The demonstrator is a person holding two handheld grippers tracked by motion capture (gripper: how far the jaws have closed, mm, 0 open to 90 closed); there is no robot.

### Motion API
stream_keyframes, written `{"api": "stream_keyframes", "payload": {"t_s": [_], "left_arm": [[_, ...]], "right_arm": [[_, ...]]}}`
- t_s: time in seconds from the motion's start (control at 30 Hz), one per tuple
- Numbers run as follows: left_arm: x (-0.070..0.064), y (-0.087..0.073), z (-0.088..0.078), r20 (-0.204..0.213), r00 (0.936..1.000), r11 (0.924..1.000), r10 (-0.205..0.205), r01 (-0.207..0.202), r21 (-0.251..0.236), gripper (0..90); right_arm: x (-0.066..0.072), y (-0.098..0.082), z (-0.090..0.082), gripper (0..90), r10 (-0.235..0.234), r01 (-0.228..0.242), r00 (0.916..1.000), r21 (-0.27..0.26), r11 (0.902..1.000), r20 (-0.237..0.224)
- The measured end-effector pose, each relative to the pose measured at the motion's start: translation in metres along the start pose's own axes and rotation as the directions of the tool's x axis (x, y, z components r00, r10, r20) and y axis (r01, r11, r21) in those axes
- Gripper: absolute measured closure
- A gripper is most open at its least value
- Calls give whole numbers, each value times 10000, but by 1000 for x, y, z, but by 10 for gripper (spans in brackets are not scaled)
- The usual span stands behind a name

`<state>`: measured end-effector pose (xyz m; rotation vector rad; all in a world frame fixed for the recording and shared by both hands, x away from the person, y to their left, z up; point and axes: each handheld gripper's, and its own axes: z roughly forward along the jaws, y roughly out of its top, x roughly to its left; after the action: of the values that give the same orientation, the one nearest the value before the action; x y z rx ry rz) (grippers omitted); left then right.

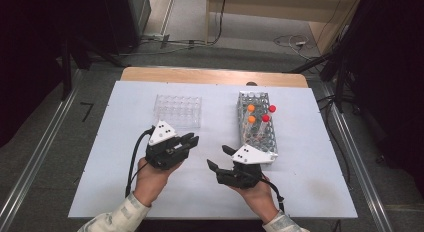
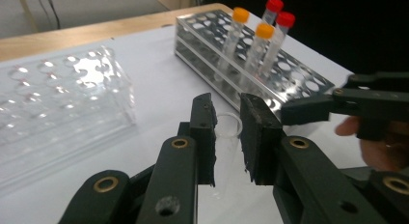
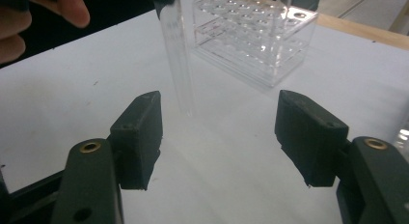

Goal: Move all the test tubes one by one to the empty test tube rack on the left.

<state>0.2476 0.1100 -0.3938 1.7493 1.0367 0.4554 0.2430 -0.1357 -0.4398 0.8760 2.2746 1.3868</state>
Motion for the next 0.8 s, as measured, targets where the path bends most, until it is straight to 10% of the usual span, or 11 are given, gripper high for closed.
{"api": "stream_keyframes", "payload": {"t_s": [0.8], "left_arm": [[59, 63, 33, -2050, 9782, 9994, -332, 304, -167, 769]], "right_arm": [[-31, -13, -48, 340, 732, -704, 9950, -428, 9966, 684]]}}
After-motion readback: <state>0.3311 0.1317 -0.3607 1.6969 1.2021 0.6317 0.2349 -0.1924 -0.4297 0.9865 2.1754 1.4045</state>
